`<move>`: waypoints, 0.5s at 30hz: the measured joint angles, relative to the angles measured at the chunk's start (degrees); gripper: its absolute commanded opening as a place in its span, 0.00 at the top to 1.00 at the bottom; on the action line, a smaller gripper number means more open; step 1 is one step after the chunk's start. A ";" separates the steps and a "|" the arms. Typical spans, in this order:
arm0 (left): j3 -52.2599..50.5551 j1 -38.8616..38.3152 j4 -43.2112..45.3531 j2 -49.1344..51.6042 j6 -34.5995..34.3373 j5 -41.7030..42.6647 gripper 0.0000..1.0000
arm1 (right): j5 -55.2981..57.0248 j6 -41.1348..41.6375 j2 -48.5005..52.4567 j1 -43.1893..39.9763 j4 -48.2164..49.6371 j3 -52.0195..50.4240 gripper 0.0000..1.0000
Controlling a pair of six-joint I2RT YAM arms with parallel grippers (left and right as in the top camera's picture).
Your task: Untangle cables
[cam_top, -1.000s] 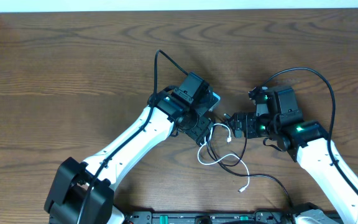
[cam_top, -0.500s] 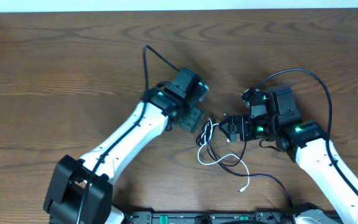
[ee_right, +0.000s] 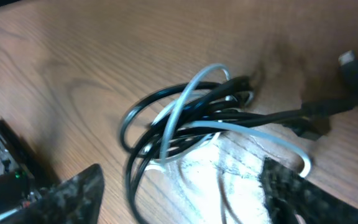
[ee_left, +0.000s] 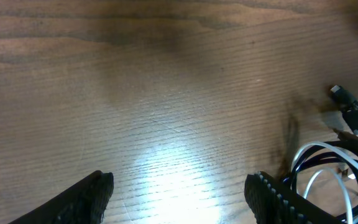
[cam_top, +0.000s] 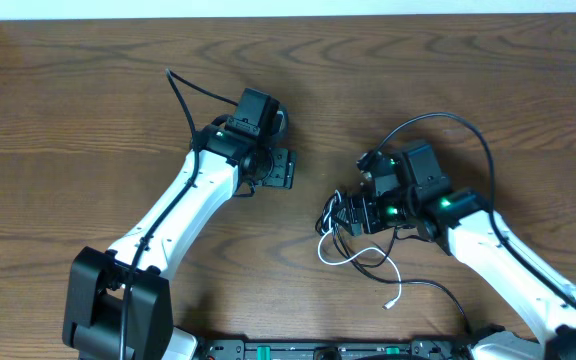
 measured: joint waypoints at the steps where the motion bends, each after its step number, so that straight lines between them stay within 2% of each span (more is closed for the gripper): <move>1: 0.00 0.00 0.00 0.00 -0.26 0.02 0.27 | -0.20 0.13 0.87 0.22 0.39 0.00 0.26; 4: 0.00 -0.02 0.00 0.02 -0.63 0.22 0.27 | -1.11 0.35 3.19 1.16 2.23 0.00 0.28; 7: 0.00 0.00 -0.04 0.00 -0.68 0.42 0.27 | -1.84 0.66 4.46 1.95 3.65 0.00 0.34; 15: 0.00 -0.02 -0.55 0.00 -0.81 0.68 0.27 | -2.19 1.31 4.63 2.75 5.29 0.00 0.57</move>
